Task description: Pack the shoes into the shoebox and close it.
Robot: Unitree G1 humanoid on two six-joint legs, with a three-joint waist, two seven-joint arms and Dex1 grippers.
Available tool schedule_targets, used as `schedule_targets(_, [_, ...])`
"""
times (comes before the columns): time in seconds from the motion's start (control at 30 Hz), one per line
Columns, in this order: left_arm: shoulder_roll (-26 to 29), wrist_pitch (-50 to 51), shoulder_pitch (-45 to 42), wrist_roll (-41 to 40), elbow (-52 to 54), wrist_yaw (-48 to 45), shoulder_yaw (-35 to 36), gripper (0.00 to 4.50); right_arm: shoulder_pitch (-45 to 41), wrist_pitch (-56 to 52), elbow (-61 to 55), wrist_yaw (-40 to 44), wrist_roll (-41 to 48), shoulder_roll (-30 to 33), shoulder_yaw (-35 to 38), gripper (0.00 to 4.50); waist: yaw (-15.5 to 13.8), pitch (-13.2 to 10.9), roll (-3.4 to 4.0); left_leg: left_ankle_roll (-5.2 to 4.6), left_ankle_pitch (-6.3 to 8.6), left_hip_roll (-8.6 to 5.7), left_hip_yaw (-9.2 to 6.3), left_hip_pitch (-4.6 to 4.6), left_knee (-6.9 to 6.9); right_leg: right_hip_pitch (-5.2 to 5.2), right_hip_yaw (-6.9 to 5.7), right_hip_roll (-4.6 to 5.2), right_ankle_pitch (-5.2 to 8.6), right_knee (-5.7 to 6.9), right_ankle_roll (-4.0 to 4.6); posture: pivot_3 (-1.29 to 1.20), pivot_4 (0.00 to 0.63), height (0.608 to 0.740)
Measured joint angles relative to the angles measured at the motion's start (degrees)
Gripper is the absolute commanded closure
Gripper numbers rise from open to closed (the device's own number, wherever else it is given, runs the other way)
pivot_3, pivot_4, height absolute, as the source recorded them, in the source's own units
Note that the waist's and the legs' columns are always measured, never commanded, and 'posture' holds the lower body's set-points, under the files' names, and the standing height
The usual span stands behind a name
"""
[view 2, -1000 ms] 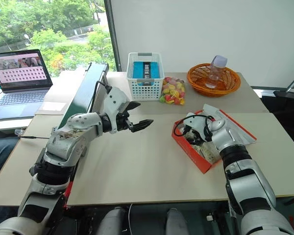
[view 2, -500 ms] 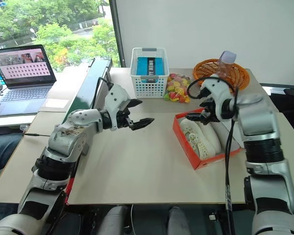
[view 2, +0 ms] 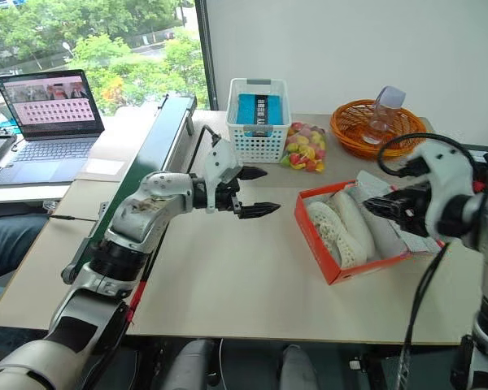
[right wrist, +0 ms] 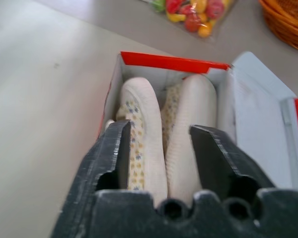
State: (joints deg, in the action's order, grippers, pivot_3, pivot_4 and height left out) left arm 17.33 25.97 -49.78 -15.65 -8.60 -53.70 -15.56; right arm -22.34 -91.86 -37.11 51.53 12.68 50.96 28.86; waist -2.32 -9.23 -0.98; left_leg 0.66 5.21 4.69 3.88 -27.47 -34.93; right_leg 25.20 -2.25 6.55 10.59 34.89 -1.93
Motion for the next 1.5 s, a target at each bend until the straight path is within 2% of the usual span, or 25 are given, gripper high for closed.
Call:
schedule_targets(0.07, [-0.6,-0.9,-1.1,0.0,-1.8,-1.1,0.0,0.00,6.1,-0.2,-2.6,-0.5,0.5,-0.6,5.2,4.01,0.0,0.0,-0.01,0.00,0.00,-0.03,-0.01,0.02,-0.05,-0.03,0.00,0.02,0.00,-0.02,0.00,0.00,0.150,0.735])
schedule_targets(0.1, [-0.8,-1.3,-1.5,-0.1,-2.5,-1.6,0.1,0.00,10.0,-0.2,-4.0,-0.7,0.5,-1.0,7.9,4.47,0.0,0.0,-0.01,0.00,0.00,-0.03,-0.03,0.03,-0.07,-0.07,0.00,0.02,0.00,-0.01,0.00,0.00,0.150,0.735])
schedule_targets(0.2, [-1.4,-1.8,-2.3,-0.2,-4.0,-2.6,0.5,0.00,18.4,-0.1,-7.2,-1.6,0.3,-4.2,14.3,4.47,0.1,0.0,-0.02,0.00,0.00,-0.04,-0.08,0.04,-0.08,-0.10,0.00,0.01,0.00,-0.01,-0.01,0.00,0.150,0.735])
schedule_targets(0.3, [-1.5,-1.7,-4.0,-1.3,-4.2,-4.2,1.8,0.00,31.2,5.8,-8.9,-4.1,-0.8,-14.2,19.1,4.47,0.0,-0.1,-0.15,0.00,0.01,-0.05,-0.31,0.05,-0.03,-0.13,-0.12,-0.04,0.01,-0.01,-0.02,0.00,0.150,0.735])
schedule_targets(0.4, [-1.1,-1.1,-5.4,-1.8,-4.1,-5.0,2.9,0.00,38.5,14.8,-7.4,-6.8,-1.3,-20.3,19.1,4.47,0.6,-0.1,0.13,0.00,0.01,-0.13,-0.32,0.12,-0.06,-0.16,-0.04,0.01,0.01,0.00,-0.02,0.00,0.150,0.735])
schedule_targets(0.53, [-0.1,0.4,-5.9,-2.2,-2.0,-6.1,3.0,0.00,41.8,28.8,-0.8,-12.0,-3.2,-26.0,16.3,4.47,1.8,-0.1,0.14,0.00,0.02,-0.14,-0.34,0.14,-0.02,-0.18,-0.05,0.01,0.01,-0.12,-0.02,0.00,0.150,0.735])
schedule_targets(0.7, [3.4,3.0,-5.9,-2.1,1.8,-7.1,2.9,0.00,40.3,48.8,15.2,-19.8,-4.8,-34.0,13.7,4.47,2.6,-0.1,0.19,0.00,0.03,-0.16,-0.37,0.12,0.10,-0.15,-0.06,0.01,0.00,-0.22,-0.02,0.00,0.150,0.735])
schedule_targets(0.97, [5.6,7.2,-3.8,-2.3,7.5,-6.9,2.8,0.00,34.7,75.8,36.0,-27.6,-5.8,-34.5,11.5,4.47,3.1,-0.1,0.22,0.00,0.03,-0.18,-0.38,0.14,0.20,-0.14,-0.03,0.00,0.00,-0.22,-0.01,0.00,0.150,0.735])
schedule_targets(1.13, [6.3,9.6,-3.3,-2.4,10.2,-5.9,2.8,0.00,30.4,87.9,47.7,-29.0,-6.9,-33.1,6.6,4.47,3.3,-0.1,0.23,-0.01,0.03,-0.22,-0.37,0.16,0.15,-0.17,0.02,0.01,0.00,-0.21,-0.01,0.00,0.150,0.735])
schedule_targets(1.33, [7.3,12.0,-2.6,-2.6,12.6,-5.3,2.8,0.00,24.6,100.2,59.1,-31.3,-11.9,-26.7,-0.6,4.47,3.2,-0.1,0.22,-0.01,0.02,-0.27,-0.40,0.18,0.15,-0.18,0.06,0.00,0.00,-0.14,-0.01,0.00,0.150,0.735])
schedule_targets(1.5, [7.7,13.6,-2.2,-2.7,13.3,-5.1,2.8,0.00,21.6,107.5,65.4,-33.7,-15.3,-23.7,-5.5,4.47,3.1,-0.1,0.21,-0.02,0.01,-0.29,-0.43,0.18,0.09,-0.21,0.06,-0.01,0.00,-0.05,-0.02,0.00,0.150,0.735])
